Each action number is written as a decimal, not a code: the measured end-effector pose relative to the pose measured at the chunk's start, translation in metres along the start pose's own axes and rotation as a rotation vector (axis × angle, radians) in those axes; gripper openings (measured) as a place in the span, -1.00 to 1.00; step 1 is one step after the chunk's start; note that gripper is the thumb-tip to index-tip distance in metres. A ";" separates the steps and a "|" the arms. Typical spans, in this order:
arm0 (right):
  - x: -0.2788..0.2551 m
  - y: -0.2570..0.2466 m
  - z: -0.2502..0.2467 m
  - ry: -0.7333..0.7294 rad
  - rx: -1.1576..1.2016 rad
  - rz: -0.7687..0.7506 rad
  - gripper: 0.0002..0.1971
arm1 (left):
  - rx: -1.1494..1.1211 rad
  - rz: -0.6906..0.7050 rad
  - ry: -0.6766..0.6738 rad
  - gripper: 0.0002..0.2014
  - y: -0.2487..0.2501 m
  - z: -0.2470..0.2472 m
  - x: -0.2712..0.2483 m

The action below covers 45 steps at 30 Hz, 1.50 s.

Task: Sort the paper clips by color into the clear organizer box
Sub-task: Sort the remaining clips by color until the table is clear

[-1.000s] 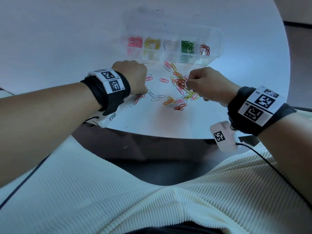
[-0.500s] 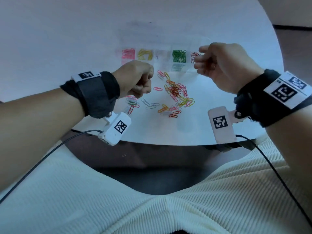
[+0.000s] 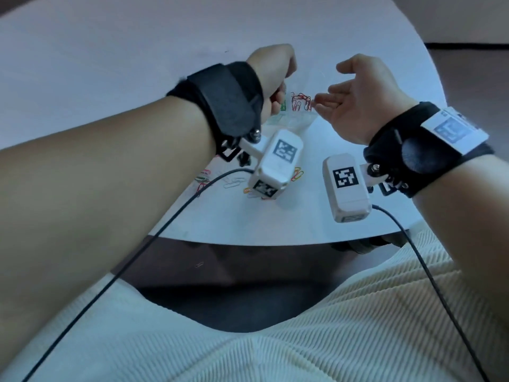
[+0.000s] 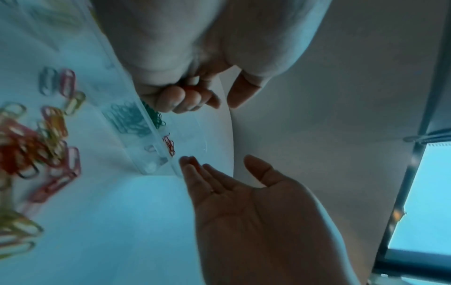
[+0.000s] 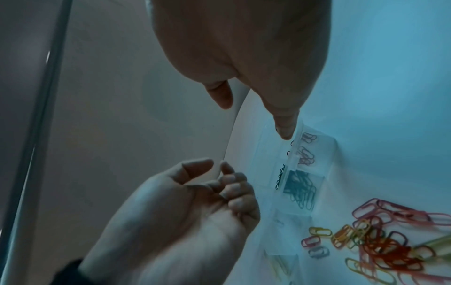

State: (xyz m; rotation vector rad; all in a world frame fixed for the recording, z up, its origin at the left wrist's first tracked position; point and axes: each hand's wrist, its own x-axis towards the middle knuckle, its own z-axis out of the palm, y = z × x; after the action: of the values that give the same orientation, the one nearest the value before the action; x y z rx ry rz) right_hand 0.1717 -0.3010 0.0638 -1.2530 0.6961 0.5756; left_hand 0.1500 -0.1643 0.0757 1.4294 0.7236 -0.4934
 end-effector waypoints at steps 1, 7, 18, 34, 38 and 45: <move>0.000 -0.001 0.000 0.005 -0.017 0.014 -0.51 | 0.004 -0.014 0.005 -0.88 0.003 0.004 0.000; 0.001 -0.002 0.004 0.052 -0.118 0.005 -0.56 | -0.162 -0.003 -0.029 -0.83 0.005 0.020 0.012; -0.013 -0.003 0.000 0.125 -0.353 -0.321 -0.86 | -0.099 0.196 -0.066 -0.75 -0.004 0.012 0.002; 0.009 0.078 -0.010 -0.111 -1.451 -0.569 -0.88 | 0.931 0.452 0.081 -0.92 -0.093 -0.041 0.010; 0.010 0.091 -0.008 -0.119 -1.462 -0.567 -0.85 | 1.018 0.474 0.085 -0.91 -0.106 -0.036 0.014; 0.014 0.099 -0.008 -0.095 -1.485 -0.541 -0.93 | 1.002 0.424 0.153 -0.92 -0.124 -0.033 0.017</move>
State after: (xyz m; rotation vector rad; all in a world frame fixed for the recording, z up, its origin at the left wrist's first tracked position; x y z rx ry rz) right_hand 0.1077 -0.2867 -0.0118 -2.6281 -0.3374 0.6769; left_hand 0.0706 -0.1422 -0.0237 2.5076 0.2410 -0.4232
